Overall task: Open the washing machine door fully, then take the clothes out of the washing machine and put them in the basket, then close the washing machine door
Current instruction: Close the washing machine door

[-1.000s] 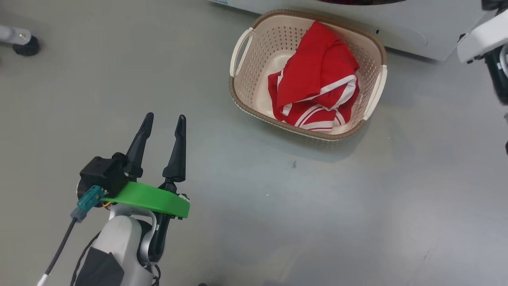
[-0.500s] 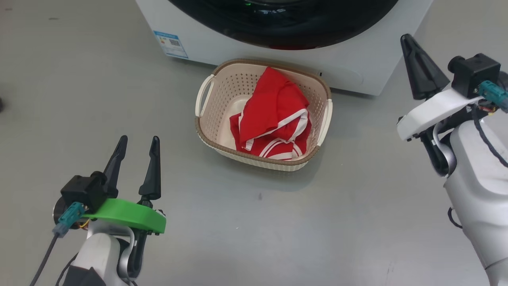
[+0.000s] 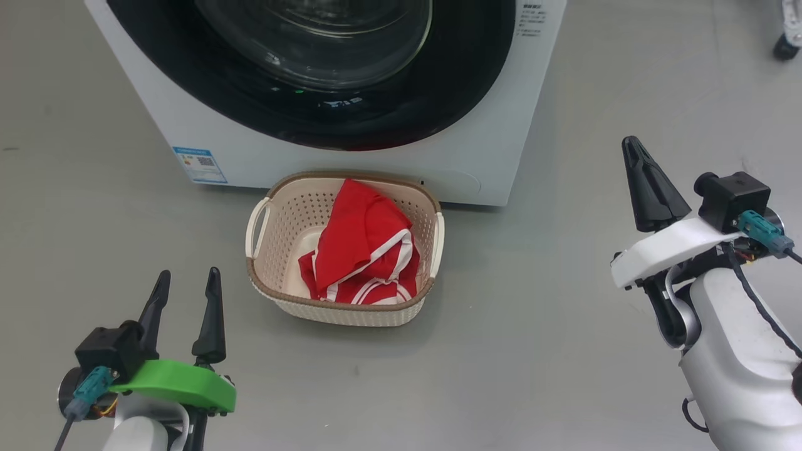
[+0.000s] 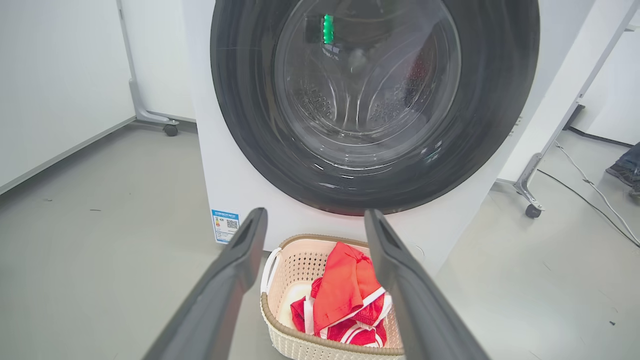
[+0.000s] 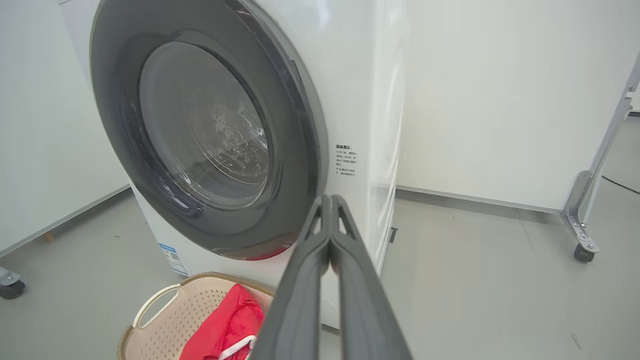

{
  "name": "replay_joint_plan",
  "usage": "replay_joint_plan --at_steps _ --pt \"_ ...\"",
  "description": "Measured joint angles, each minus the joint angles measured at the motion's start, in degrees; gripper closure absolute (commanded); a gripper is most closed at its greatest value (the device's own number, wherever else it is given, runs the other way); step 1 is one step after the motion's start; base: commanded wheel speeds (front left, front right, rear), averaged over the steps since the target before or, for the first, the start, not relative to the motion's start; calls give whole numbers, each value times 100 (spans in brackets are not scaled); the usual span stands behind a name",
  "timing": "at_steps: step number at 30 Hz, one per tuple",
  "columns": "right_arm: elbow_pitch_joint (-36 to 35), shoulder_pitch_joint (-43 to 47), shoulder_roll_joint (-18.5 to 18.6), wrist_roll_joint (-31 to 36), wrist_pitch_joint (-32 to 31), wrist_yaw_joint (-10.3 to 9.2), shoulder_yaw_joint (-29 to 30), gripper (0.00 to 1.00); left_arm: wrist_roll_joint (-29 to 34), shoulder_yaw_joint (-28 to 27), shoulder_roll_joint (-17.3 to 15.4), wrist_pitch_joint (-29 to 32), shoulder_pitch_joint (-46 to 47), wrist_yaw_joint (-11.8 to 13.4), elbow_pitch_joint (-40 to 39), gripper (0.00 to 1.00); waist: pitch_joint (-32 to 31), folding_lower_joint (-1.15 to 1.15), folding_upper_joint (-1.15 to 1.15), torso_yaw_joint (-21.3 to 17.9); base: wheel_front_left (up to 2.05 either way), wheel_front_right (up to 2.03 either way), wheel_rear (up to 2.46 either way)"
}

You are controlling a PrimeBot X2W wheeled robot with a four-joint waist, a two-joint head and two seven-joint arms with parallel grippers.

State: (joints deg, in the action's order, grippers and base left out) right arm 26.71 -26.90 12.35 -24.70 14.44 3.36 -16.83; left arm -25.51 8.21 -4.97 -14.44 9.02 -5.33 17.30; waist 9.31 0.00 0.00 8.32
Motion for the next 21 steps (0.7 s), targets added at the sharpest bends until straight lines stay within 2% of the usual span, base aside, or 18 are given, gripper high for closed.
replay_joint_plan --at_steps 9,21 --pt "-361 722 -142 -104 1 -145 435 100 43 -76 -1 0 -231 1 -120 0 -445 0 0 -484 0 0 0" --pt "-782 1595 -341 -98 0 -189 670 100 98 -214 41 0 -563 0 -241 0 -825 0 0 -772 0 0 0"
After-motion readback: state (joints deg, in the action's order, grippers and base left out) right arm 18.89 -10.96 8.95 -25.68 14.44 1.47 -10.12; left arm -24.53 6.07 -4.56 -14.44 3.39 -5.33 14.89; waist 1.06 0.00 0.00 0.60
